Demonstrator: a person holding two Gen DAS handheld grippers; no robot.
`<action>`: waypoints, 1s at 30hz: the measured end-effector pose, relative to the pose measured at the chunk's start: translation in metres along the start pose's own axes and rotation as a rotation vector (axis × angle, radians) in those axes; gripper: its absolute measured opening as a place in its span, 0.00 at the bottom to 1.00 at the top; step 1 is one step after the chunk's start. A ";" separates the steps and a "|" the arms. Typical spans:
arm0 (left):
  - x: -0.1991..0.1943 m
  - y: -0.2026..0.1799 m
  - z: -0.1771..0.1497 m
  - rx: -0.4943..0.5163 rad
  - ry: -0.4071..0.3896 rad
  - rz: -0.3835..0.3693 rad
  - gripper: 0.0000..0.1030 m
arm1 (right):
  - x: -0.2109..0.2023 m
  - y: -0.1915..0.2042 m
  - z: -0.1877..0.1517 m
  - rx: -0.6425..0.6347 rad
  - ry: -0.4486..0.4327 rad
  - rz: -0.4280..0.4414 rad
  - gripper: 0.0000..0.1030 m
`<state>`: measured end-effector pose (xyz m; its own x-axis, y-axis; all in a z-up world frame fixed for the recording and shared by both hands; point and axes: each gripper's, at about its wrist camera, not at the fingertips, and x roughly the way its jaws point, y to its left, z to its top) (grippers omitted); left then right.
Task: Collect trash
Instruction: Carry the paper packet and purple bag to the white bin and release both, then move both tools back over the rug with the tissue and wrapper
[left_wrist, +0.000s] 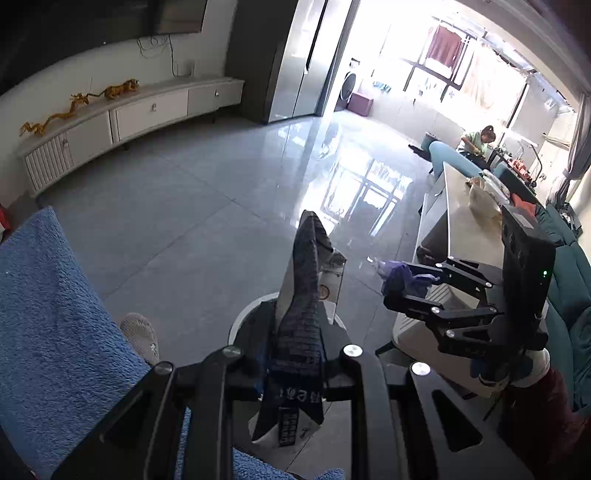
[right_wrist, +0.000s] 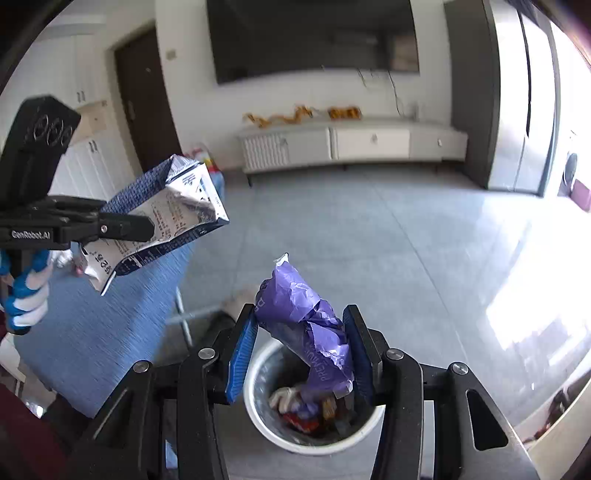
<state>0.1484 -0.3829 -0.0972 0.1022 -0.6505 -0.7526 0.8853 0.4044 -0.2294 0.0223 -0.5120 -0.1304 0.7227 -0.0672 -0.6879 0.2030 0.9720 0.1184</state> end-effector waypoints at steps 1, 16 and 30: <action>0.014 -0.001 -0.001 -0.006 0.026 0.006 0.19 | 0.007 -0.005 -0.006 0.010 0.018 -0.001 0.45; 0.118 0.001 -0.021 -0.064 0.200 0.019 0.20 | 0.079 -0.038 -0.055 0.088 0.187 0.006 0.47; 0.078 0.009 -0.013 -0.087 0.111 -0.016 0.37 | 0.073 -0.030 -0.044 0.088 0.169 -0.023 0.50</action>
<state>0.1581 -0.4218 -0.1656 0.0338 -0.5841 -0.8110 0.8434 0.4520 -0.2904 0.0400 -0.5364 -0.2155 0.5972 -0.0431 -0.8010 0.2802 0.9468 0.1580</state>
